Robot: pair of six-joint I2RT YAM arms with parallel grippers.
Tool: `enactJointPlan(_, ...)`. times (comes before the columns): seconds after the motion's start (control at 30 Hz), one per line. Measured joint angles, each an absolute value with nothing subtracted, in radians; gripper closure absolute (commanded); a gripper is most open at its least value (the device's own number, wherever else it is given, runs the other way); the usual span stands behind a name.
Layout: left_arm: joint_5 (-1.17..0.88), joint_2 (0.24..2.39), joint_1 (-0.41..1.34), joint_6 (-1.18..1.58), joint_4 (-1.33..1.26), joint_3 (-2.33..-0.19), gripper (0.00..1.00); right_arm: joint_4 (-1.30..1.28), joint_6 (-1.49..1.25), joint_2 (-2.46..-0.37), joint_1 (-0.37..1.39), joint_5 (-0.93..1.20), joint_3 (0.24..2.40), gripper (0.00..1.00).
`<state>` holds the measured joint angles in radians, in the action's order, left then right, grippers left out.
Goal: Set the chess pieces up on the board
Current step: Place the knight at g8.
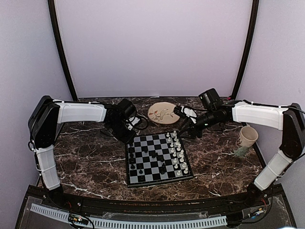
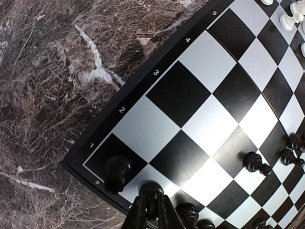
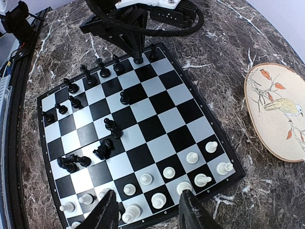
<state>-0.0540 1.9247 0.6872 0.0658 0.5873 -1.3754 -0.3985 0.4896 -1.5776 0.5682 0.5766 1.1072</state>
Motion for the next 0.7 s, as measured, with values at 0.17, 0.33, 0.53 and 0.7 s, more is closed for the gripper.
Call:
enactJointPlan(0.17, -0.054, 1.924, 0.687, 0.067, 0.604, -1.375, 0.79, -0.399, 0.49, -1.578, 0.568, 0.579, 1.107, 0.57)
enactJointPlan(0.33, -0.038, 1.924, 0.687, 0.068, 0.623, -1.375, 0.73, -0.402, 0.49, -1.578, 0.568, 0.58, 1.107, 0.56)
enactJointPlan(0.53, -0.006, 1.893, 0.688, 0.071, 0.651, -1.405, 0.72, -0.422, 0.49, -1.578, 0.568, 0.582, 1.111, 0.57)
enactJointPlan(0.7, -0.018, 1.766, 0.723, 0.043, 0.604, -1.407, 0.71, -0.466, 0.501, -1.573, 0.567, 0.55, 1.127, 0.57)
